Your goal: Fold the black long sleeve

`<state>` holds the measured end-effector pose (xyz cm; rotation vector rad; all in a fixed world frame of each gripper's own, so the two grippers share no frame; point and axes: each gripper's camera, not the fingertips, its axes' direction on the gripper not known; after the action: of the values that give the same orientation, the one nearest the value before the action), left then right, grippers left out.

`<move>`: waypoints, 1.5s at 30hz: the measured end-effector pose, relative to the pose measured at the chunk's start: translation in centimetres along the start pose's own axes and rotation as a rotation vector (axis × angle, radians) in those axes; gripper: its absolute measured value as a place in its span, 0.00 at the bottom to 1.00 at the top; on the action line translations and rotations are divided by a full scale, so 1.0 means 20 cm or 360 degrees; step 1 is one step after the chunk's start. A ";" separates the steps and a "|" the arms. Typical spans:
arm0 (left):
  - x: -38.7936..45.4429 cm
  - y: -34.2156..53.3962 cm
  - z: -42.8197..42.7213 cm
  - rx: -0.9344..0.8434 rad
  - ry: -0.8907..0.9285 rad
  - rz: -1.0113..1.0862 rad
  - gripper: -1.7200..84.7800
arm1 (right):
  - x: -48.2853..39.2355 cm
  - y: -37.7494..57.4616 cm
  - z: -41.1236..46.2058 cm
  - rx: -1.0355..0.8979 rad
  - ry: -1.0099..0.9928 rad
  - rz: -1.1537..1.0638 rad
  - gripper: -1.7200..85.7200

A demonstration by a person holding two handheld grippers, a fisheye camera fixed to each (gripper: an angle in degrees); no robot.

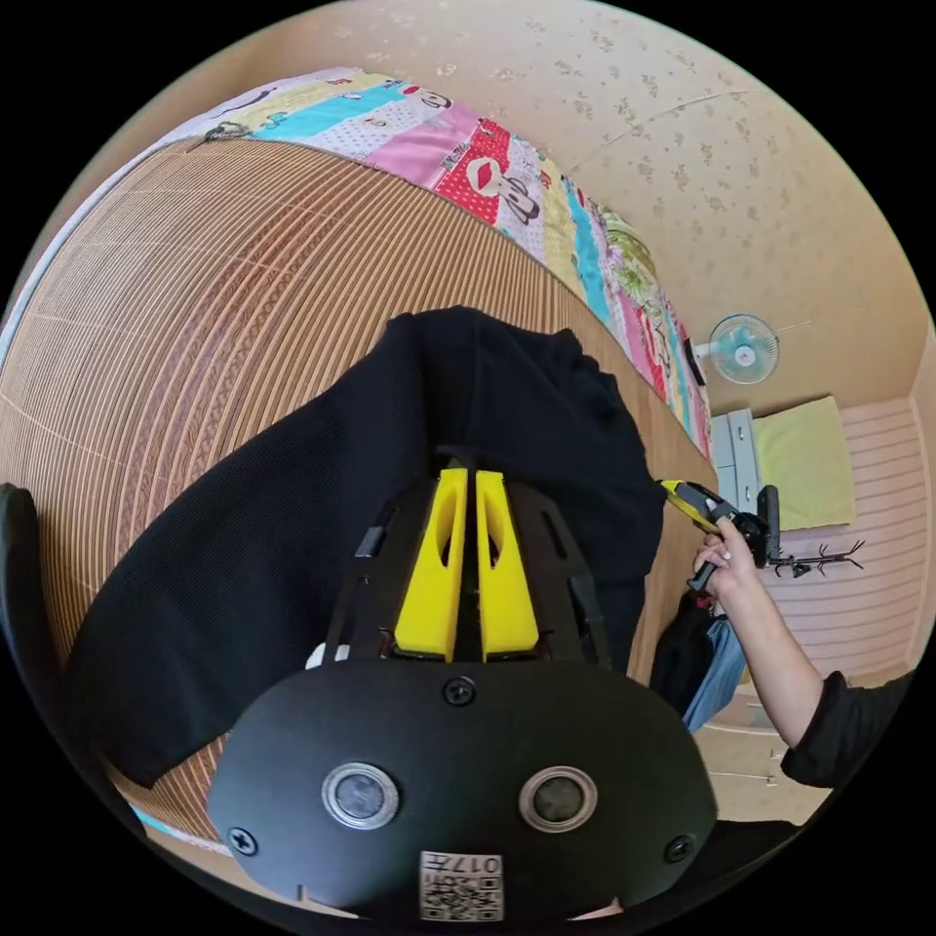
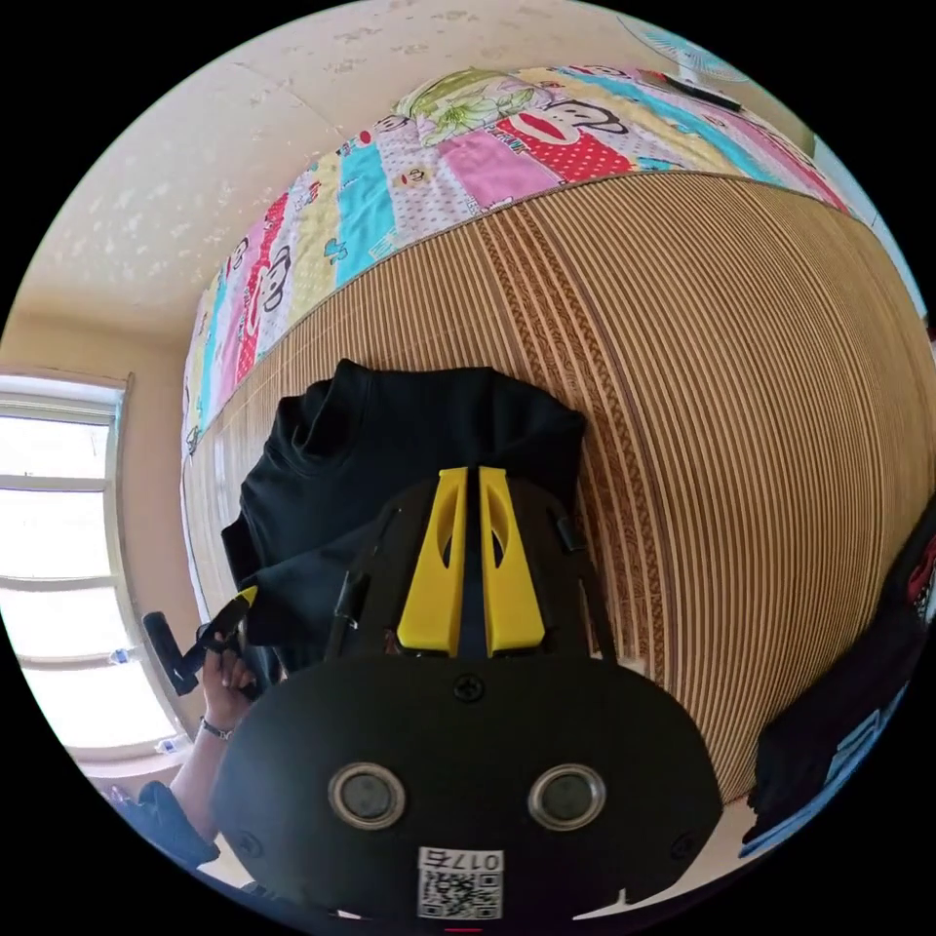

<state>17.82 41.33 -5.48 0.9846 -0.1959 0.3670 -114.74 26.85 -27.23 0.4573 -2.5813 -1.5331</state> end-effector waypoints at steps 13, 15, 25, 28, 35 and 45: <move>-0.08 -0.43 -0.04 0.0136 -0.0143 -0.0222 0.08 | 0.08 -0.25 -0.03 0.0153 -0.0299 0.0105 0.10; -0.06 -0.40 -0.08 0.0158 -0.0140 -0.0157 0.09 | 0.01 -0.16 -0.07 0.0158 -0.0205 -0.0022 0.11; -0.07 -0.49 0.09 -0.0095 -0.0093 0.0037 0.03 | 0.07 0.47 0.27 -0.0095 0.0288 -0.0130 0.11; -0.14 -0.54 -0.04 -0.0056 0.0099 -0.0033 0.02 | 0.13 0.52 0.43 -0.0314 0.0388 -0.0069 0.09; -0.38 -0.57 -0.13 -0.0121 0.0263 -0.0375 0.02 | 0.16 0.43 0.47 -0.0281 0.0542 -0.0022 0.07; -0.74 0.21 -0.45 0.0547 0.0331 -0.1494 0.12 | 0.06 0.56 0.25 -0.0176 0.0400 0.0010 0.05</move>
<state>2.47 47.78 -11.84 1.2521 0.5304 -0.3744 -119.37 35.73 -19.93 0.5875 -2.2952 -1.4997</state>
